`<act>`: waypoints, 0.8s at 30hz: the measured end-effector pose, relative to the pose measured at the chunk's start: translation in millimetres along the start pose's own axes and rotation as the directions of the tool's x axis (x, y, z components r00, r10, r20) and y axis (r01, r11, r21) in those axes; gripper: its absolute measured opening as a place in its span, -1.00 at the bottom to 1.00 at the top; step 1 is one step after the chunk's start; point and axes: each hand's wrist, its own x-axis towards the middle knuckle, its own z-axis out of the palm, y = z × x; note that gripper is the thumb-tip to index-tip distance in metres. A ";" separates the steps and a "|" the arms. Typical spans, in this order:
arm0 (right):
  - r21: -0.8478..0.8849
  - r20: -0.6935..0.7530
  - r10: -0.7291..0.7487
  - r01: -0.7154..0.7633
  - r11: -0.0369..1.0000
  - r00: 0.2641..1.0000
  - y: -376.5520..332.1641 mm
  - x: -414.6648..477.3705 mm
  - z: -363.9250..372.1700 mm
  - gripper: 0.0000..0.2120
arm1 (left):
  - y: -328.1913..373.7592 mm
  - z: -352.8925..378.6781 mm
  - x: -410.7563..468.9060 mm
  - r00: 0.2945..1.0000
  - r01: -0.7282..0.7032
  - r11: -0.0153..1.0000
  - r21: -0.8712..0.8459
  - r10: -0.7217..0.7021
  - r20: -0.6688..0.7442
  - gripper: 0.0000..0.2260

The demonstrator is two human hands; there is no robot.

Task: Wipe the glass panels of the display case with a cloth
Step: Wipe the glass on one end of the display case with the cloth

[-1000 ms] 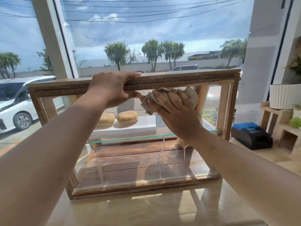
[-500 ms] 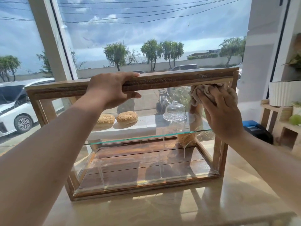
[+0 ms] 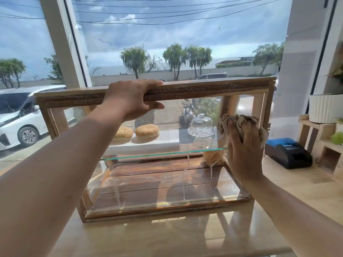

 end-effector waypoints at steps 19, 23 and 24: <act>0.045 -0.061 -0.382 0.385 0.922 0.922 -113.4 -7.6 21.1 -0.45 | 0.3 0.0 -3.2 1.000 -0.015 1.000 -0.017 0.015 -0.008 -0.39; 0.004 -0.006 -0.470 0.470 0.883 0.883 -103.6 -37.1 26.2 -0.44 | -2.4 0.0 -1.6 1.000 -0.022 1.000 0.000 0.022 -0.020 -0.39; -0.003 0.009 -0.481 0.481 0.877 0.877 -100.4 -40.1 26.3 -0.42 | -2.5 0.0 -1.4 0.999 -0.025 1.000 0.001 0.025 -0.027 -0.39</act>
